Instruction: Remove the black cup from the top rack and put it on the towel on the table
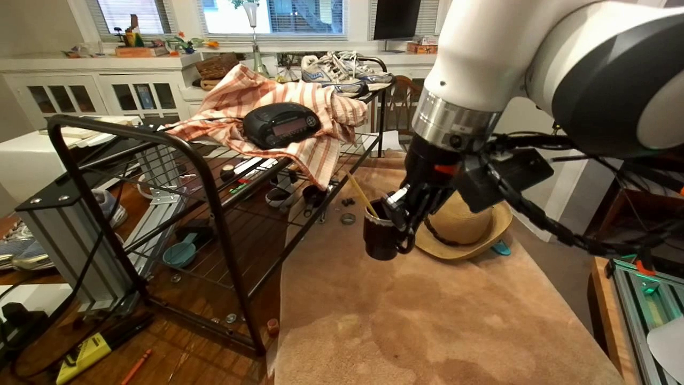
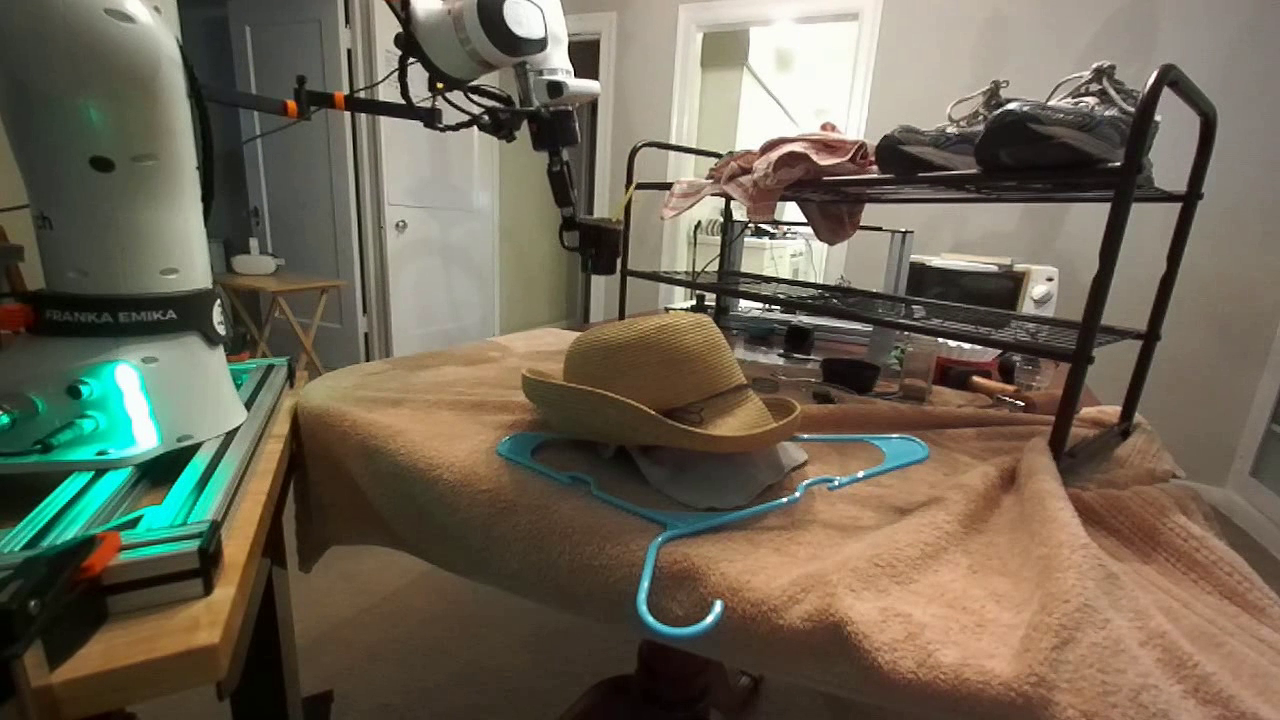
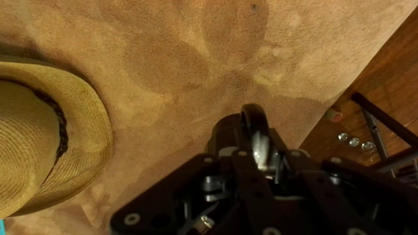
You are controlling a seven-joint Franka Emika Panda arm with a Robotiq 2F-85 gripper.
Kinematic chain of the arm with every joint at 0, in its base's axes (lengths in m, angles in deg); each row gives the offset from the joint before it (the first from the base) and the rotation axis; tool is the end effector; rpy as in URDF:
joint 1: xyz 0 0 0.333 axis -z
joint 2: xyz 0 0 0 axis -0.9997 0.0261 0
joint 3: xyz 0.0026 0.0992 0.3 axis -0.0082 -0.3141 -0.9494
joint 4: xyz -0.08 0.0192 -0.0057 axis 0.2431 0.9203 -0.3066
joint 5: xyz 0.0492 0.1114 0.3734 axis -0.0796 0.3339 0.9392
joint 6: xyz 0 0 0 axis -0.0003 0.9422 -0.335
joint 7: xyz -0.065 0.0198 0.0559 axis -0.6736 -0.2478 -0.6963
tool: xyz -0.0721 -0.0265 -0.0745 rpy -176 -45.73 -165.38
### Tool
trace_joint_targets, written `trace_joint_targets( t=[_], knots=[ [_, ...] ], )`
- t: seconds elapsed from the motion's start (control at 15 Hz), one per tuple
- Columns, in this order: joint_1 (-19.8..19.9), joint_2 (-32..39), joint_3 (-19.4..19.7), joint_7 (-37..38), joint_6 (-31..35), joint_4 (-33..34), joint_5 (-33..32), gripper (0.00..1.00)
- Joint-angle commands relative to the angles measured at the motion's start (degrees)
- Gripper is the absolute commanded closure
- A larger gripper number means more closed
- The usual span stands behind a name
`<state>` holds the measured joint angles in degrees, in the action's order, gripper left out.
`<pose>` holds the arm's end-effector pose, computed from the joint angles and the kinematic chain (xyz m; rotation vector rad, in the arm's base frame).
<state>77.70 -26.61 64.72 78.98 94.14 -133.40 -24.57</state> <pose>0.4482 0.1951 0.3817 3.0426 -0.6479 0.3765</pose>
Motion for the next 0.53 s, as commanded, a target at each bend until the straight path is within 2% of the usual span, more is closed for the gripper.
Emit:
trace_joint_targets(
  t=[0.0,0.27,0.33,0.47],
  knots=[
    [0.93,-1.56,-0.60,-0.62,6.16,-6.76,-0.17,0.96],
    [2.20,-1.88,-1.33,2.47,8.96,-10.44,-3.69,0.96],
    [1.55,-0.04,-1.08,-0.09,6.89,-8.20,-1.12,0.83],
    [2.04,-0.11,-1.18,0.43,7.36,-8.92,-2.09,0.83]
  ],
)
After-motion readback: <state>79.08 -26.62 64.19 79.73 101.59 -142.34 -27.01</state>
